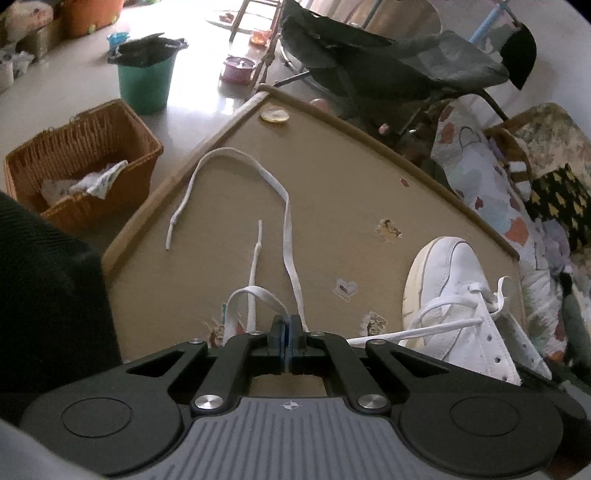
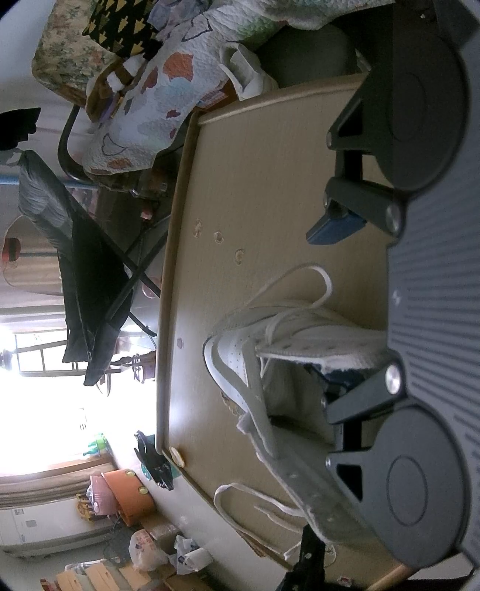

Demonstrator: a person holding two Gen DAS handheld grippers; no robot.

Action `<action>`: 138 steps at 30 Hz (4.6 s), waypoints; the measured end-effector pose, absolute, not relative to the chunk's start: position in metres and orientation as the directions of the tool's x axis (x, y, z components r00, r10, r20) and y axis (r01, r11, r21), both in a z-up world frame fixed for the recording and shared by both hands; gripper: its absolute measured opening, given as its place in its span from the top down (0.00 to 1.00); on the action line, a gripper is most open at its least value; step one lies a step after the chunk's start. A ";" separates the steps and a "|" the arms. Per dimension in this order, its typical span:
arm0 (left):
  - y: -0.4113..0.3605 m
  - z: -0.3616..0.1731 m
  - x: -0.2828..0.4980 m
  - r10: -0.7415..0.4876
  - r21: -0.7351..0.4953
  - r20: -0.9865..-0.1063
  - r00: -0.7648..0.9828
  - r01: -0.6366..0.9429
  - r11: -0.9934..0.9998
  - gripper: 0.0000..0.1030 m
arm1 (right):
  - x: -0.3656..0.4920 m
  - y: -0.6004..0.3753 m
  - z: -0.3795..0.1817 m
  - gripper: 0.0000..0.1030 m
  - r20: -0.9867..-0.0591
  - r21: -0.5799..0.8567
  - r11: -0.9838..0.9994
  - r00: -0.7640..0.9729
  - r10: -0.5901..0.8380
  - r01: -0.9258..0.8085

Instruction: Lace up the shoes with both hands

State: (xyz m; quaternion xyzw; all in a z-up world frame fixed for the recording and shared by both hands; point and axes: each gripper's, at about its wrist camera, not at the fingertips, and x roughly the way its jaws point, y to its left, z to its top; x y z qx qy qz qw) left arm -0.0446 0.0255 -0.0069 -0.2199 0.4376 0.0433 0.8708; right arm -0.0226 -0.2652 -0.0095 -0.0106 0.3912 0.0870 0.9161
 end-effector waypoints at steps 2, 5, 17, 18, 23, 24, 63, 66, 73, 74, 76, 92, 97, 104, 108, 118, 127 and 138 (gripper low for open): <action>0.026 -0.005 -0.045 -0.094 -0.315 -0.782 0.616 -0.260 0.913 0.98 | -0.023 -0.265 -0.010 0.37 -0.719 0.047 0.985 0.679 0.150 -0.168; 0.029 -0.002 -0.046 -0.067 -0.286 -0.783 0.619 -0.261 0.922 0.98 | -0.023 -0.265 -0.010 0.37 -0.718 0.047 0.985 0.679 0.150 -0.167; 0.043 0.006 -0.052 -0.018 -0.249 -0.783 0.622 -0.288 0.925 0.98 | -0.023 -0.268 -0.009 0.34 -0.716 0.037 0.985 0.684 0.142 -0.166; 0.044 0.006 -0.053 -0.014 -0.247 -0.784 0.620 -0.292 0.924 0.98 | -0.023 -0.268 -0.010 0.34 -0.716 0.037 0.986 0.683 0.141 -0.165; 0.047 0.005 -0.054 0.011 -0.228 -0.791 0.612 -0.312 0.922 0.98 | -0.022 -0.267 -0.010 0.33 -0.716 0.035 0.986 0.684 0.139 -0.164; 0.049 0.005 -0.055 0.016 -0.227 -0.790 0.612 -0.318 0.921 0.98 | -0.022 -0.266 -0.010 0.33 -0.716 0.035 0.986 0.684 0.139 -0.164; -0.055 0.030 -0.086 -0.355 -0.059 -0.587 0.728 0.399 0.915 0.52 | -0.024 -0.267 -0.011 0.33 -0.713 0.044 0.985 0.686 0.147 -0.165; -0.072 0.028 -0.086 -0.331 0.054 -0.604 0.725 0.451 0.891 0.52 | -0.024 -0.268 -0.011 0.33 -0.713 0.048 0.985 0.685 0.149 -0.164; -0.096 0.029 -0.082 -0.295 0.171 -0.634 0.715 0.502 0.848 0.58 | -0.023 -0.268 -0.012 0.33 -0.713 0.054 0.985 0.684 0.152 -0.162; -0.095 0.031 -0.080 -0.299 0.163 -0.635 0.712 0.502 0.849 0.58 | -0.023 -0.268 -0.012 0.33 -0.713 0.055 0.985 0.684 0.152 -0.162; -0.084 0.039 -0.067 -0.304 0.161 -0.640 0.706 0.510 0.845 0.61 | -0.023 -0.268 -0.012 0.33 -0.713 0.057 0.985 0.684 0.154 -0.162; -0.077 0.048 -0.046 -0.407 0.207 -0.673 0.618 0.685 0.698 0.89 | -0.024 -0.267 -0.013 0.30 -0.713 0.063 0.986 0.685 0.153 -0.155; -0.068 0.050 -0.031 -0.452 0.201 -0.702 0.551 0.761 0.616 0.91 | -0.024 -0.269 -0.013 0.30 -0.712 0.065 0.986 0.685 0.154 -0.153; -0.077 0.047 -0.031 -0.385 0.252 -0.698 0.603 0.711 0.657 0.97 | -0.023 -0.268 -0.013 0.28 -0.710 0.066 0.987 0.688 0.151 -0.149; -0.076 0.045 -0.044 -0.356 0.239 -0.681 0.640 0.654 0.718 0.97 | -0.024 -0.268 -0.014 0.25 -0.709 0.061 0.987 0.690 0.147 -0.147; -0.069 0.038 -0.055 -0.314 0.185 -0.660 0.683 0.553 0.812 0.97 | -0.024 -0.269 -0.015 0.24 -0.708 0.060 0.988 0.691 0.142 -0.142; -0.064 0.033 -0.059 -0.274 0.192 -0.671 0.689 0.519 0.833 0.97 | -0.024 -0.269 -0.014 0.24 -0.708 0.055 0.988 0.692 0.140 -0.143; -0.051 0.026 -0.060 -0.217 0.189 -0.700 0.680 0.470 0.862 0.97 | -0.023 -0.271 -0.012 0.24 -0.710 0.056 0.988 0.691 0.139 -0.142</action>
